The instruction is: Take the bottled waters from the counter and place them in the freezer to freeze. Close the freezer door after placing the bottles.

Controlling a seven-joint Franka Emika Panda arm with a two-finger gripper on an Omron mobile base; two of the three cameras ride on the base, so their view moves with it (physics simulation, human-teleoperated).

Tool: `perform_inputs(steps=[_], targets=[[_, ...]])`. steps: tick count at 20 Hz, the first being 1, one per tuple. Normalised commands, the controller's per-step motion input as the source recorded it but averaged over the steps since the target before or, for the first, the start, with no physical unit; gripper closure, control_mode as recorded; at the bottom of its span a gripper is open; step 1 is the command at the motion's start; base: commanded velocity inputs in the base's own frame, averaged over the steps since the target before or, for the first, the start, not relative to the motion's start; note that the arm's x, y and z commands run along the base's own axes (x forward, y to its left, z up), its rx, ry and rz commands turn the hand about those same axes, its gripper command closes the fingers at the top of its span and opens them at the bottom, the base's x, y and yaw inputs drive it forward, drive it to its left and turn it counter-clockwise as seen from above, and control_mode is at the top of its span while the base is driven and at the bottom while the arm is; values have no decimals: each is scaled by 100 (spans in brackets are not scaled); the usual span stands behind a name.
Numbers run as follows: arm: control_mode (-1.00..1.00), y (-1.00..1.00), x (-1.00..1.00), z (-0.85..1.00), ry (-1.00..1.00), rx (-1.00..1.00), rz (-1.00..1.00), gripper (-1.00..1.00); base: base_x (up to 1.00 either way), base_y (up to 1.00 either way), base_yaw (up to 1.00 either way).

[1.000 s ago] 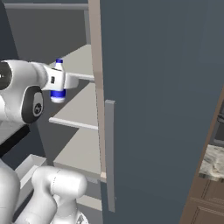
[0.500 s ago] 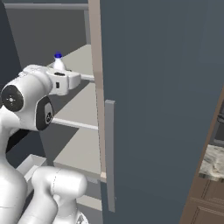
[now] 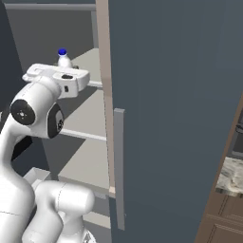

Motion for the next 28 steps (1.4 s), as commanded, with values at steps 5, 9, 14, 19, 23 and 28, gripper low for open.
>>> perform_inputs(steps=[5,9,14,19,23,28], targets=[[-100,6,18,0,6,-2,0,100,0,0,0],[-100,0,6,0,3,0,0,100,0,0,0],[-100,0,30,-3,3,-1,0,100,0,0,0],[-100,0,26,3,-1,-2,-2,100,0,0,0],[-100,1,12,11,-3,-7,-2,100,0,0,0],[-100,0,43,0,0,-7,-5,100,0,0,0]])
